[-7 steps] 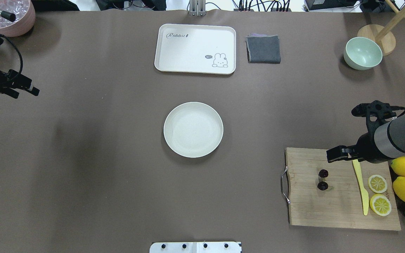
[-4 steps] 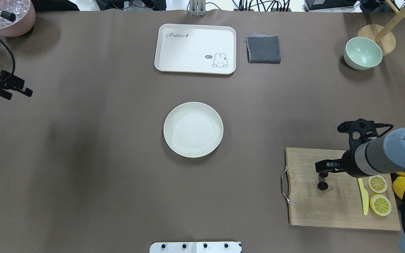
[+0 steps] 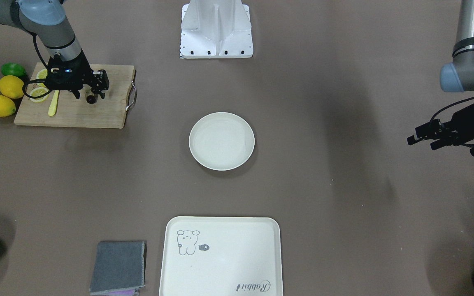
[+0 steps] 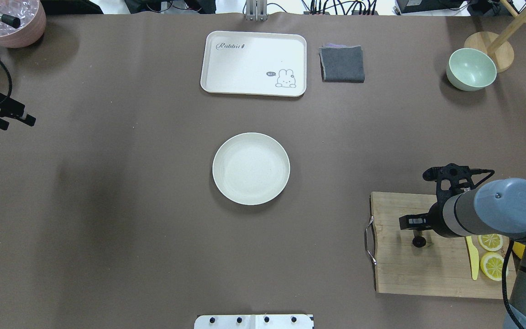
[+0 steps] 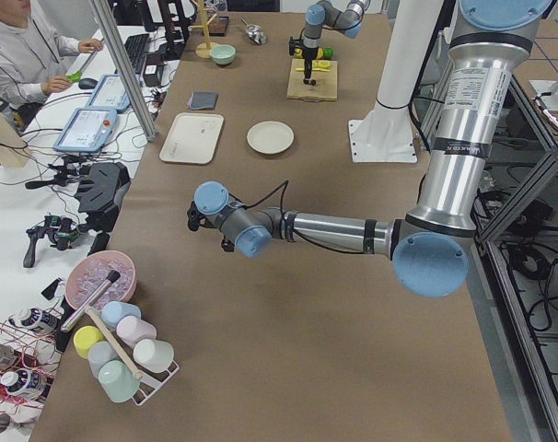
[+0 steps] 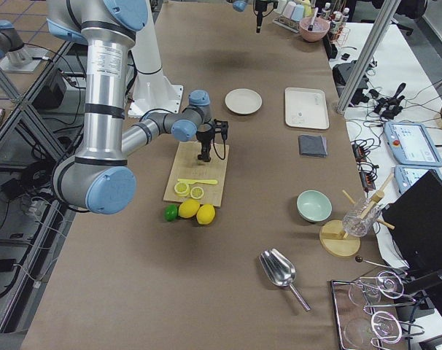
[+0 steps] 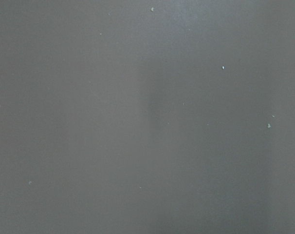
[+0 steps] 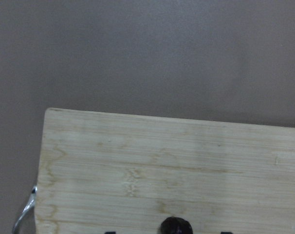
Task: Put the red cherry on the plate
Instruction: 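Carry the cherries with the right gripper over the white plate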
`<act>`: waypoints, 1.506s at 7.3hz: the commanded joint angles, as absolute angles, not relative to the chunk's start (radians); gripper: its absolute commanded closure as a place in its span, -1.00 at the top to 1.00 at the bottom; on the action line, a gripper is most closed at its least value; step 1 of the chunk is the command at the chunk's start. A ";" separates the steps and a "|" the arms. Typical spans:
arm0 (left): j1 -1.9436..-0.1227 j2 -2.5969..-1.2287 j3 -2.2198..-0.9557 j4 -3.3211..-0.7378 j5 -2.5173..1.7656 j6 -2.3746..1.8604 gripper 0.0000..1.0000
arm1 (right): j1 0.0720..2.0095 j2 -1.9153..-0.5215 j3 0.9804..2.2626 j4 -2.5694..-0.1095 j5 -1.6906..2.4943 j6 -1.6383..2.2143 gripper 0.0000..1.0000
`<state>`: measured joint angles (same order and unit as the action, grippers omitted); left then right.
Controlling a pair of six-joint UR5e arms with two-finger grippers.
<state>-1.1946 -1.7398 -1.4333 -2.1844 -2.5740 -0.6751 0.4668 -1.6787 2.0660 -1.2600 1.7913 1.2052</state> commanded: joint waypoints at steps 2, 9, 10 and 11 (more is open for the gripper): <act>-1.195 -1.730 -1.445 -2.183 -2.569 -0.676 0.94 | 0.465 -1.678 2.051 -1.258 1.787 1.204 0.07; -1.195 -1.730 -1.471 -2.180 -2.565 -0.689 0.94 | 0.523 -1.686 2.051 -1.172 1.862 1.190 -1.00; -1.195 -1.730 -1.474 -2.180 -2.565 -0.689 0.94 | 0.605 -1.675 2.066 -1.186 1.956 1.190 -1.00; -1.195 -1.730 -1.477 -2.180 -2.565 -0.689 0.94 | 0.641 -1.652 2.116 -1.272 2.024 1.181 -1.00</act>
